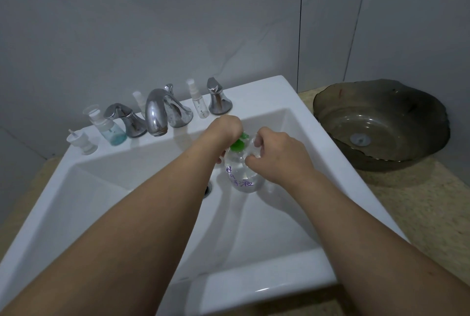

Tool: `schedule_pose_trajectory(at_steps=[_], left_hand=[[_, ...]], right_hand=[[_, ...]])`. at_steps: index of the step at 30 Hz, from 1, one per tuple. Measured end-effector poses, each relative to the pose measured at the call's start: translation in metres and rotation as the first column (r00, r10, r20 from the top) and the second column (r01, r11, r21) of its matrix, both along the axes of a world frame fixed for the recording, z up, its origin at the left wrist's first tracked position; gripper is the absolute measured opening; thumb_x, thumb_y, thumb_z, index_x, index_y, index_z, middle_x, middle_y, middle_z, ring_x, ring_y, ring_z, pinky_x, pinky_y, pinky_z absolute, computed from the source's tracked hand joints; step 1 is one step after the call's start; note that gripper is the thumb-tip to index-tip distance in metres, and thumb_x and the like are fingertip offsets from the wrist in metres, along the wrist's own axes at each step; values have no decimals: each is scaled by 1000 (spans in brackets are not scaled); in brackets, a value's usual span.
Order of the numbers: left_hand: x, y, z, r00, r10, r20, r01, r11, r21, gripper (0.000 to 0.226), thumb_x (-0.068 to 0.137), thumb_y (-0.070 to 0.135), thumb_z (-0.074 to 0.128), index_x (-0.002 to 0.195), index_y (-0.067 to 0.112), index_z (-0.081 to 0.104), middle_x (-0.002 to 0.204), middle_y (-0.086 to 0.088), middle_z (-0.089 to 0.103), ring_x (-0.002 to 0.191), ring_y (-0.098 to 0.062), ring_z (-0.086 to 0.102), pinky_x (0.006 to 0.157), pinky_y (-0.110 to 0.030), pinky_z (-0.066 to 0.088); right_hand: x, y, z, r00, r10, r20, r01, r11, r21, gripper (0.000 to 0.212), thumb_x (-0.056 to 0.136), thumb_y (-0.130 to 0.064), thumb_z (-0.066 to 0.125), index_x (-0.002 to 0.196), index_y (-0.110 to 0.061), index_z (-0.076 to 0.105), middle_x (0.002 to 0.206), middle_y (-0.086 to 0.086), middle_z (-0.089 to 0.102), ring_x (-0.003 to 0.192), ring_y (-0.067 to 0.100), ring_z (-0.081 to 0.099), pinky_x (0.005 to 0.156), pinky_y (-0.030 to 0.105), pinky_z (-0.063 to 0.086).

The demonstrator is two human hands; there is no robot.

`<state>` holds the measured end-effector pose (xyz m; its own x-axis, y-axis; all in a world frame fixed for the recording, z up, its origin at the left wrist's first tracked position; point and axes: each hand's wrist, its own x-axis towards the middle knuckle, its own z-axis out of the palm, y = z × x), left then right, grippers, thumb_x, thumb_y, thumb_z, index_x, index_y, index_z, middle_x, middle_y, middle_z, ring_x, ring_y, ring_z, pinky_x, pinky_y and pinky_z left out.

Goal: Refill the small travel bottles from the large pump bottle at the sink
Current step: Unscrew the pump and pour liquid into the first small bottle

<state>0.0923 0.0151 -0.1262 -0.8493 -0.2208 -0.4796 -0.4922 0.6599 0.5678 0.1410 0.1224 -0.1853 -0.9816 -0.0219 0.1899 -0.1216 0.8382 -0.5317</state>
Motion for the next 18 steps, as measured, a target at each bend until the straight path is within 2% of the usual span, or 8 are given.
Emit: schedule_pose_trajectory(at_steps=[5, 8, 14, 18], left_hand=[[-2, -2, -1, 1000, 10, 20, -10, 1000, 24, 36, 88, 13, 33, 104, -2, 61, 105, -22, 66, 95, -41, 64, 89, -52, 52], [-3, -7, 3, 999, -7, 44, 4, 998, 60, 32, 87, 18, 34, 93, 3, 62, 93, -16, 69, 93, -36, 65, 92, -49, 50], [-8, -11, 9, 993, -81, 89, 77, 996, 47, 32, 89, 23, 36, 95, 6, 62, 94, -12, 69, 89, -32, 66, 82, -45, 49], [-8, -11, 9, 983, -109, 150, 110, 994, -2, 42, 86, 24, 33, 103, 3, 65, 101, -15, 70, 92, -35, 66, 77, -47, 49]], right_hand=[[1, 1, 1, 1000, 5, -11, -5, 1000, -5, 31, 77, -42, 62, 97, -23, 50, 91, -1, 65, 87, 25, 59, 70, 31, 41], [1, 0, 2, 999, 2, -41, -3, 1000, -22, 31, 77, -41, 62, 99, -22, 51, 89, -2, 65, 85, 24, 60, 70, 32, 42], [2, 0, 5, 997, 3, -77, -5, 1000, -24, 32, 79, -41, 62, 103, -22, 52, 91, -3, 65, 85, 23, 59, 69, 31, 40], [2, 0, 4, 998, 2, -65, -4, 1000, -30, 32, 79, -41, 61, 103, -22, 52, 91, -4, 65, 85, 23, 59, 69, 31, 39]])
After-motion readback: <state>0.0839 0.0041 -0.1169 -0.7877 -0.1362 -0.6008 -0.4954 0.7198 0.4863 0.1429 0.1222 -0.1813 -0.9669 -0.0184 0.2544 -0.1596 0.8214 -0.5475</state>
